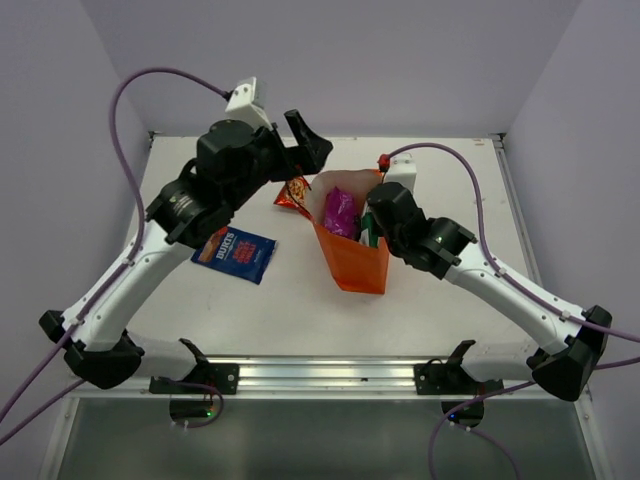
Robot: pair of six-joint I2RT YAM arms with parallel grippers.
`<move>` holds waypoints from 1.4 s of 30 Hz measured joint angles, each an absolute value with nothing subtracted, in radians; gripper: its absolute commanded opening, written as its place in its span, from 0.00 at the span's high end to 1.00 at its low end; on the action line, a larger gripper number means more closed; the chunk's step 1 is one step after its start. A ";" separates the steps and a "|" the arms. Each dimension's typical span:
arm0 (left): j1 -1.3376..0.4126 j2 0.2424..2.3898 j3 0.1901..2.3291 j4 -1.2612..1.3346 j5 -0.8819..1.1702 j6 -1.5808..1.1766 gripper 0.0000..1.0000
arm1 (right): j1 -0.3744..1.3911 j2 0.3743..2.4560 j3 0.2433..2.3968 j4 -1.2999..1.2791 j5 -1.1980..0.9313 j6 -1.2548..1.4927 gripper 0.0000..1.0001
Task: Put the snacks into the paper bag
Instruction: Pick up the snack from the center of the board.
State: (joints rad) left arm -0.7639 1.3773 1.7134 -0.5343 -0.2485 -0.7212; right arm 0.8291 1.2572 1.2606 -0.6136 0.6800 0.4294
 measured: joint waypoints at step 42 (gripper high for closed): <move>-0.557 1.738 1.055 -0.564 -0.382 -0.267 0.10 | 0.625 1.074 1.071 -0.506 0.449 0.369 1.00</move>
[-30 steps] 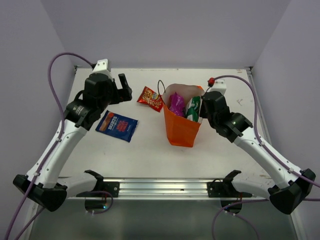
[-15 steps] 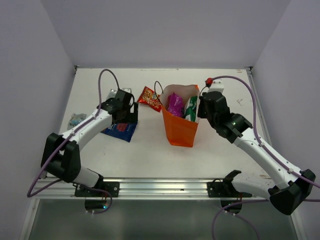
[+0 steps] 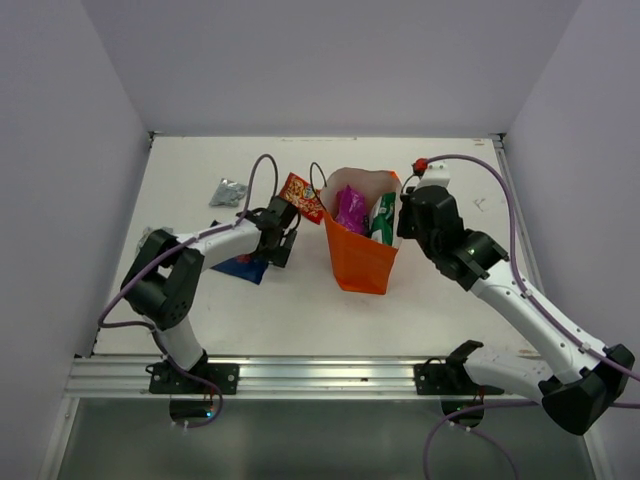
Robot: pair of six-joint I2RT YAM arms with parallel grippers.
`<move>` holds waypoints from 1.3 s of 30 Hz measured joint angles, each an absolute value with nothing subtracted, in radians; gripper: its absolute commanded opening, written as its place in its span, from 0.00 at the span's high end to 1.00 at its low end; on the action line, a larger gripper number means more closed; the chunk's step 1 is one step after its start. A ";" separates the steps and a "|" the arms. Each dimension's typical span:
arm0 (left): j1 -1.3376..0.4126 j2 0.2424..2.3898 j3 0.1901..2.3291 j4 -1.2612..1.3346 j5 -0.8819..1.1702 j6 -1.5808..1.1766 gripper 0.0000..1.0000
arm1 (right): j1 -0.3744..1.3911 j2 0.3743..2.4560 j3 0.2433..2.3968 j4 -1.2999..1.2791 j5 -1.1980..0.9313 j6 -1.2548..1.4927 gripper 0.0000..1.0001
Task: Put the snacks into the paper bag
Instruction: Pick up the snack from the center of the board.
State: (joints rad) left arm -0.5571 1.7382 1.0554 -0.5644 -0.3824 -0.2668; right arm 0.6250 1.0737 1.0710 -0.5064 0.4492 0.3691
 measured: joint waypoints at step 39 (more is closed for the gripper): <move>-0.472 1.804 1.103 -0.474 -0.171 -0.276 1.00 | 0.620 0.968 0.947 -0.403 0.426 0.312 1.00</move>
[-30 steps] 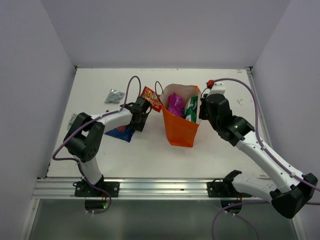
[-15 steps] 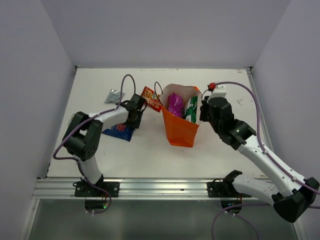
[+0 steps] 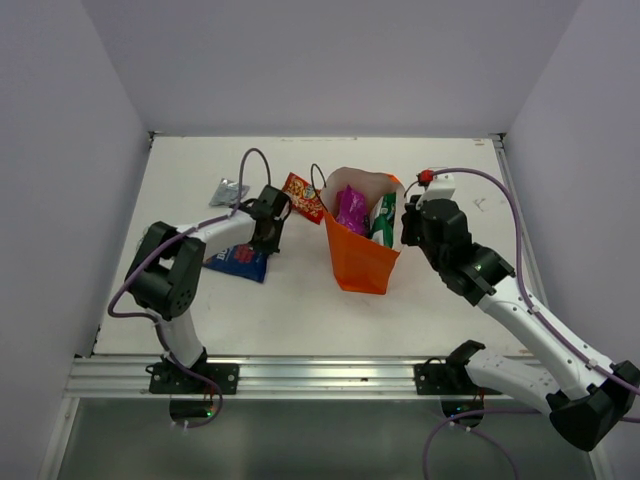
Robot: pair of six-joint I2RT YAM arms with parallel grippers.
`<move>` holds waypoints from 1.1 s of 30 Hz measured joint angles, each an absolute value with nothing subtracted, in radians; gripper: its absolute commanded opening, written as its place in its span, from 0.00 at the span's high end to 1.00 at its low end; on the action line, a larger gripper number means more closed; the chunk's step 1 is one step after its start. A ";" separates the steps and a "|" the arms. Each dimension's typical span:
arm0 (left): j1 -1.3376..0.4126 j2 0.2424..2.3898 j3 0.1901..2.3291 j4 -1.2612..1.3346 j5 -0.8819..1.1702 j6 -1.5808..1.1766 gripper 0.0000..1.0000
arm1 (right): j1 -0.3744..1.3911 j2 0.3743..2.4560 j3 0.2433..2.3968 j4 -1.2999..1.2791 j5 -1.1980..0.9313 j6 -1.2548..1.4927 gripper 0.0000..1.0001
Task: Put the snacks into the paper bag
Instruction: Pick up the snack from the center of the board, then place the snack in the paper bag.
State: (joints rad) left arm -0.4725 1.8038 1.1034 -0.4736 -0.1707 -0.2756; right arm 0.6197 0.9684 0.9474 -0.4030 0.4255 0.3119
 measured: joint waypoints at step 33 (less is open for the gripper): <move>-0.467 1.369 1.734 -0.675 -0.195 -0.382 1.00 | 0.615 0.970 0.978 -0.414 0.324 0.249 1.00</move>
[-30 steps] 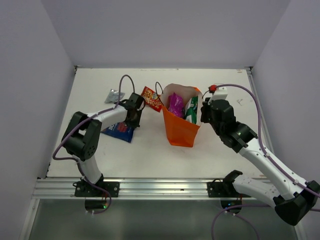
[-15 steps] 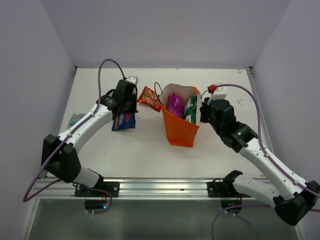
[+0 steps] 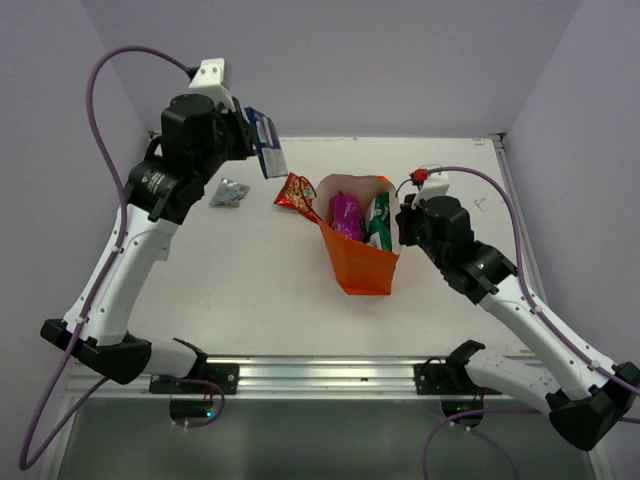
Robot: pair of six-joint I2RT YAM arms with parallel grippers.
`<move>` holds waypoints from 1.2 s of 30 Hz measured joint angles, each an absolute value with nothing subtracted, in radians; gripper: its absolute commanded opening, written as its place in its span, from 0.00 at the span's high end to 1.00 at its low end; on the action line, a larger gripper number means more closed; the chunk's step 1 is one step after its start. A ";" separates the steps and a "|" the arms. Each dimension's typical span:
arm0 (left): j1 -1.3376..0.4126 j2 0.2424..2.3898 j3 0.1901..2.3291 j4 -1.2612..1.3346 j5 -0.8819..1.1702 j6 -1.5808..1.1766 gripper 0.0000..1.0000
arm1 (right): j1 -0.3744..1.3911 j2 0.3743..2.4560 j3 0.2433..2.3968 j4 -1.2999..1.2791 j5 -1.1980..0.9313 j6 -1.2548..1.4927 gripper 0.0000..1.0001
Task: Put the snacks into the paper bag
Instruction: Place the snack in the paper bag.
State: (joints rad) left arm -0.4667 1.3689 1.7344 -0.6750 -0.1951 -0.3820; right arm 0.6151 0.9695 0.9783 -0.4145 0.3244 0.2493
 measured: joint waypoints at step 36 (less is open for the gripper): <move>-0.725 1.565 2.047 -0.583 0.234 -0.499 1.00 | 0.615 1.002 1.021 -0.440 0.263 0.257 1.00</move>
State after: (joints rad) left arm -0.7250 1.5654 2.0468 -0.5831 0.2340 -0.4992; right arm 0.6151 1.0016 1.0210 -0.4404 0.2634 0.2569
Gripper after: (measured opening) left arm 0.005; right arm 0.014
